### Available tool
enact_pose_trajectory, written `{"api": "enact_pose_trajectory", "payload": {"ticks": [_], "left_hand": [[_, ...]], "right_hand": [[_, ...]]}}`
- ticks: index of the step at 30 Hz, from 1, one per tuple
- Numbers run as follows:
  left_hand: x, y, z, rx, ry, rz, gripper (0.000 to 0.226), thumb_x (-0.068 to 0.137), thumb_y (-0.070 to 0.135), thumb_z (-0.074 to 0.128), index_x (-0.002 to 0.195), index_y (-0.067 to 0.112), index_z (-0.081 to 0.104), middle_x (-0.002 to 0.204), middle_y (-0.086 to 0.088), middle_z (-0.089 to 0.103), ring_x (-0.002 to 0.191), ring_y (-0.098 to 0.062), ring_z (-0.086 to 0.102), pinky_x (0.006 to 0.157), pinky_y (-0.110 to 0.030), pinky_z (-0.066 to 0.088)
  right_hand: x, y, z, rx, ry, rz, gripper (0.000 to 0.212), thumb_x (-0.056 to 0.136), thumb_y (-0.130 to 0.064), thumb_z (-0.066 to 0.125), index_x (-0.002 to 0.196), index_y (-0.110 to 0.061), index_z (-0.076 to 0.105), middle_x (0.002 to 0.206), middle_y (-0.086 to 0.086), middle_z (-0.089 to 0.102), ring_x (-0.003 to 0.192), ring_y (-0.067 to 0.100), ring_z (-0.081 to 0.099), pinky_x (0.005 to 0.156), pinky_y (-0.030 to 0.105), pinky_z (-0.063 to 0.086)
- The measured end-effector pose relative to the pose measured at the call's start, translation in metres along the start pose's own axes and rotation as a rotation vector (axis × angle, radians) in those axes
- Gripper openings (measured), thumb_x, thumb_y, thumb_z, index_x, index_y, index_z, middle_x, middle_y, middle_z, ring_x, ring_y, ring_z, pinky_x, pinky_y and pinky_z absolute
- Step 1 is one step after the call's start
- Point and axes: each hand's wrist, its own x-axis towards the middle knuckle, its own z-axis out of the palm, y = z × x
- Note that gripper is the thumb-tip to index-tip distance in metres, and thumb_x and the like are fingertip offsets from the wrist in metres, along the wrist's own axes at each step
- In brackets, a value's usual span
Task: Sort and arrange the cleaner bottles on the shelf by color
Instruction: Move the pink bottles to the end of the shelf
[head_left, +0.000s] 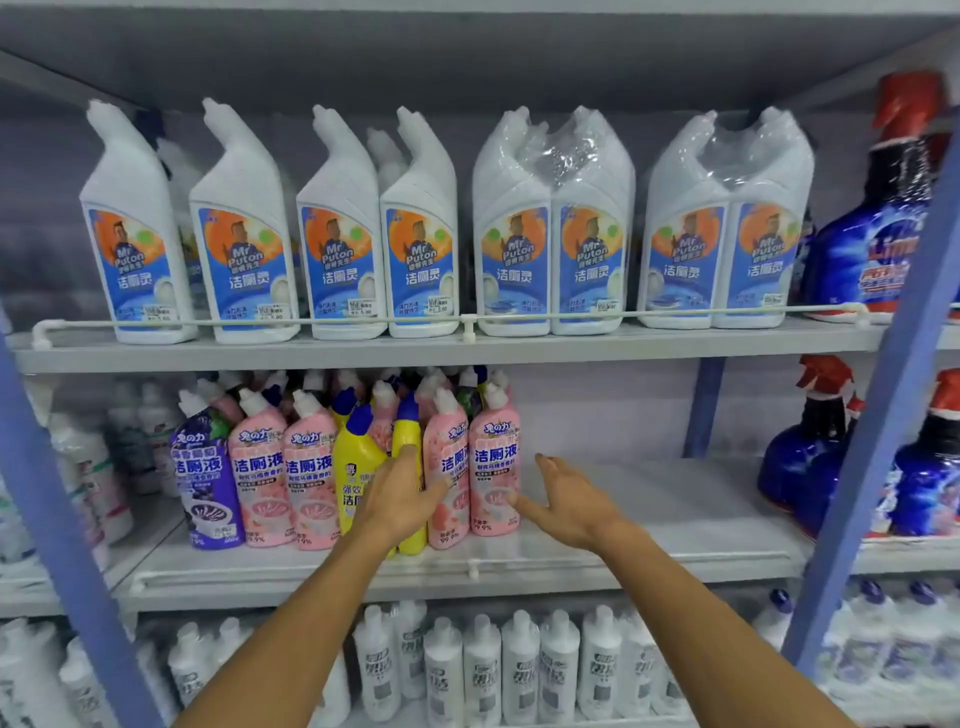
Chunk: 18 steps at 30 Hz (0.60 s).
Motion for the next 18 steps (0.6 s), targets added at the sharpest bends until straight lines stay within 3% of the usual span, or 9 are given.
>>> {"api": "enact_pose_trajectory", "payload": {"ticks": [3, 5, 6, 9, 13, 16, 18], "left_hand": [[0.01, 0.007, -0.002, -0.179, 0.167, -0.056, 0.055, 0.094, 0.032, 0.07, 0.137, 0.005, 0.05, 0.092, -0.007, 0.062, 0.084, -0.026, 0.062, 0.069, -0.041, 0.052], [0.017, 0.018, -0.001, -0.286, 0.208, -0.018, 0.054, 0.091, 0.028, 0.074, 0.137, 0.005, 0.053, 0.1, -0.012, 0.069, 0.095, -0.028, 0.068, 0.078, -0.042, 0.055], [0.022, 0.023, 0.001, -0.308, 0.211, 0.0, 0.052, 0.09, 0.026, 0.075, 0.134, 0.006, 0.056, 0.099, -0.012, 0.07, 0.091, -0.027, 0.068, 0.077, -0.04, 0.055], [0.037, 0.029, 0.009, -0.231, 0.237, -0.021, 0.038, 0.085, 0.028, 0.077, 0.112, 0.005, 0.063, 0.083, -0.01, 0.069, 0.076, -0.028, 0.066, 0.07, -0.042, 0.054], [0.052, 0.025, 0.027, -0.136, 0.239, -0.06, 0.031, 0.081, 0.033, 0.08, 0.089, 0.007, 0.066, 0.096, -0.02, 0.067, 0.095, -0.039, 0.065, 0.075, -0.04, 0.051], [0.057, 0.017, 0.05, -0.217, 0.198, -0.019, 0.037, 0.083, 0.025, 0.079, 0.112, 0.007, 0.065, 0.11, -0.021, 0.065, 0.107, -0.04, 0.063, 0.084, -0.042, 0.053], [0.056, 0.011, 0.068, -0.271, 0.171, -0.03, 0.061, 0.086, 0.023, 0.076, 0.137, 0.01, 0.047, 0.116, -0.02, 0.068, 0.106, -0.042, 0.065, 0.084, -0.046, 0.055]], "right_hand": [[0.019, 0.003, -0.001, 0.128, 0.075, 0.041, 0.1, 0.092, -0.072, 0.052, 0.162, -0.01, 0.017, 0.165, 0.012, 0.03, 0.149, 0.029, 0.035, 0.118, 0.047, 0.037], [0.035, 0.003, -0.003, 0.207, 0.105, 0.055, 0.101, 0.091, -0.068, 0.058, 0.162, -0.01, 0.017, 0.164, 0.013, 0.031, 0.149, 0.029, 0.035, 0.118, 0.046, 0.038], [0.044, 0.002, -0.003, 0.261, 0.125, 0.065, 0.101, 0.091, -0.065, 0.061, 0.162, -0.009, 0.017, 0.164, 0.013, 0.032, 0.149, 0.029, 0.035, 0.118, 0.044, 0.037], [0.066, -0.001, -0.001, 0.483, 0.19, 0.083, 0.102, 0.087, -0.059, 0.071, 0.161, -0.01, 0.021, 0.162, 0.011, 0.037, 0.146, 0.029, 0.041, 0.114, 0.04, 0.041], [0.082, -0.005, 0.017, 0.653, 0.209, 0.065, 0.07, 0.087, -0.037, 0.08, 0.144, -0.018, 0.042, 0.13, 0.0, 0.061, 0.124, 0.022, 0.06, 0.089, 0.022, 0.05], [0.088, 0.001, 0.039, 0.777, 0.318, 0.064, 0.058, 0.085, -0.028, 0.084, 0.129, -0.026, 0.046, 0.113, -0.007, 0.065, 0.1, 0.008, 0.066, 0.068, 0.012, 0.053], [0.093, 0.006, 0.048, 0.792, 0.387, 0.088, 0.048, 0.083, -0.028, 0.085, 0.117, -0.025, 0.052, 0.11, -0.003, 0.068, 0.096, 0.007, 0.066, 0.07, 0.015, 0.055]]}}
